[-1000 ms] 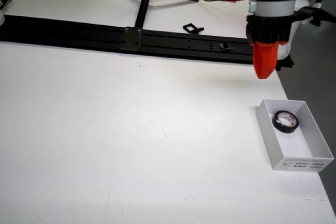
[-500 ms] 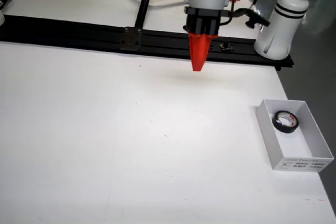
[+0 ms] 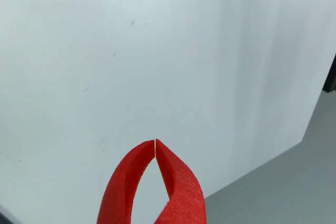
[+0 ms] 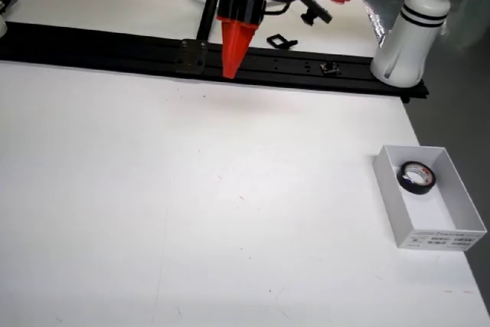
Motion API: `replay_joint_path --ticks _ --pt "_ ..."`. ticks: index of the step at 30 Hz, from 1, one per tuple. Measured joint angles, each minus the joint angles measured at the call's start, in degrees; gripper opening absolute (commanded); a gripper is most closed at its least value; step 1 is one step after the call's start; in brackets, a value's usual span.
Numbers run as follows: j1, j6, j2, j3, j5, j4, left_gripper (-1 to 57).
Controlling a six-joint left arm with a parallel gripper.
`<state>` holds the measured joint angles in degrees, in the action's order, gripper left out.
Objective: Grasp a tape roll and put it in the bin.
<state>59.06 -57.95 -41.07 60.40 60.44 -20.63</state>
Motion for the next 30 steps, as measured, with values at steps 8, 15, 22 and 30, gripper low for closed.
replay_joint_path --ticks 8,15,22,30 --pt "1.5 1.4 1.1 -2.1 0.6 0.3 -0.4" --pt "2.7 2.0 2.2 -3.0 1.0 0.6 -0.1" --pt "3.7 2.3 2.9 -3.5 1.6 0.8 0.0" --pt "5.2 2.5 3.4 -3.8 2.5 1.0 0.0"
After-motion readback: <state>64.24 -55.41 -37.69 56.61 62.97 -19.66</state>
